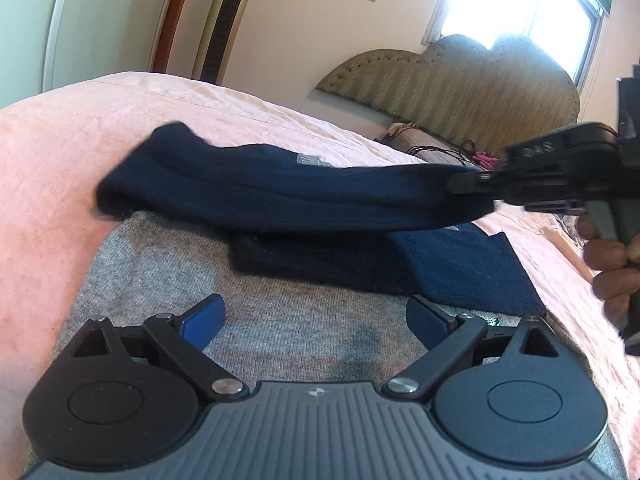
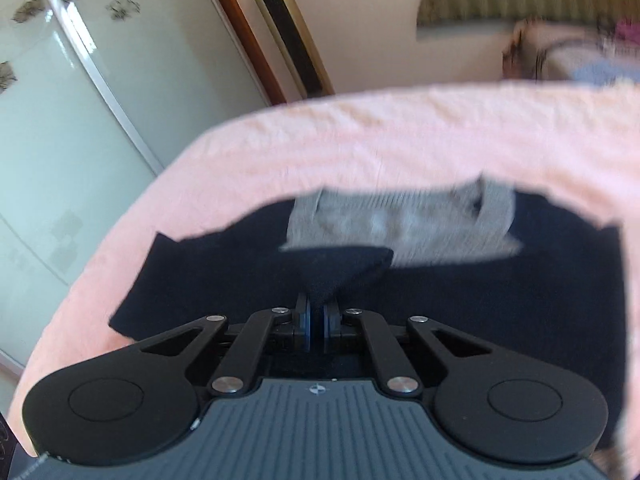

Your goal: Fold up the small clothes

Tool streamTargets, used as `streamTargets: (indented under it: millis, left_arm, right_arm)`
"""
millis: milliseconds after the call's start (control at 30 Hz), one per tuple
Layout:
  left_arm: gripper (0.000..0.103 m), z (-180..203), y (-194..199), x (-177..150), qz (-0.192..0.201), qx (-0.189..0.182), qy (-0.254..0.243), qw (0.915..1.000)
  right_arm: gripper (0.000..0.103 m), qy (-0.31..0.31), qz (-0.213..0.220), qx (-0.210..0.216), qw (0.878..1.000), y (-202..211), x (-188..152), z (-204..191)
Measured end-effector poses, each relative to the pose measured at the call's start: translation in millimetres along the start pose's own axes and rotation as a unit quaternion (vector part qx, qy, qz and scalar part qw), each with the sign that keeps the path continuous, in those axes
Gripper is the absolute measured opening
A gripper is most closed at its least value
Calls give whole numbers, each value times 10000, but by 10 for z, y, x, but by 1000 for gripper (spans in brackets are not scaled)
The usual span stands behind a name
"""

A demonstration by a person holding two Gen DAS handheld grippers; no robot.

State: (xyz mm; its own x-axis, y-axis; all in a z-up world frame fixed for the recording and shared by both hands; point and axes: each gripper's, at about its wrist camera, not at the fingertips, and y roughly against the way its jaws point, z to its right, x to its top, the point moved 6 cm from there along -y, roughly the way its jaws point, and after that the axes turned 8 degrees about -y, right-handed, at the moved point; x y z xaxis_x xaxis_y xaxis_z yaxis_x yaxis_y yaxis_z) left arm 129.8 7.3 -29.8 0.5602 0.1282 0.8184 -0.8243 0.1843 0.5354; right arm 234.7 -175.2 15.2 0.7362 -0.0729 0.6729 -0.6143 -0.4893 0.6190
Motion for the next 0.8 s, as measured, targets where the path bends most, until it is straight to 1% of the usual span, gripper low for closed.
streamTargets:
  millis: [67,167,233,300,400,533,567,600,633,667,700,733,767,800]
  left_arm:
    - [98,0,0,0,2,-2,5,10000]
    - [98,-12,4,-2,12,-15,31,10000]
    - [98,-18,4,-4,17,-24,45,10000]
    - [98,-23,2,-8,13,-26,43,10000]
    - [98,-21,2,-12,1,-11,12,10000]
    - [98,-10,2,-2,-11,10,-15,10000]
    - [98,-9,1,-2,-15,16,-23,10000]
    - [98,-6,1,0,-22,24,-37,10000]
    - [98,-2,8,2,-34,46,-65,10000]
    - [98,16,37,15,-38,108,-134,9998]
    - [98,32,65,41,-33,176,-213,9996]
    - [98,58,89,90,-27,207,-301,9993]
    - [98,83,100,170,6,183,-359,9992]
    - [98,100,94,268,97,157,-375,9991]
  right_arm:
    - [10,211,139,-330,9991,156,108,192]
    - [10,154,159,-949,9952,280,111,661]
    - [10,15,77,-1203,9927,302,37,928]
    - [10,-174,-29,-1198,9926,258,-97,1106]
    - [10,-125,-27,-1347,9908,152,-259,1174]
    - [10,-436,242,-1143,9922,273,-229,1168]
    - [10,-497,186,-1134,9921,246,-241,1194]
    - [11,-521,13,-1145,9921,188,-270,1225]
    - [11,-509,-35,-1133,9923,165,-295,1235]
    - [12,-549,43,-1083,9926,195,-283,1242]
    - [23,-715,113,-1007,9923,255,-263,1263]
    - [29,-924,241,-930,9911,337,-231,1298]
    - [40,-1056,429,-902,9894,424,-196,1328]
    - [41,-1129,675,-911,9871,527,-155,1350]
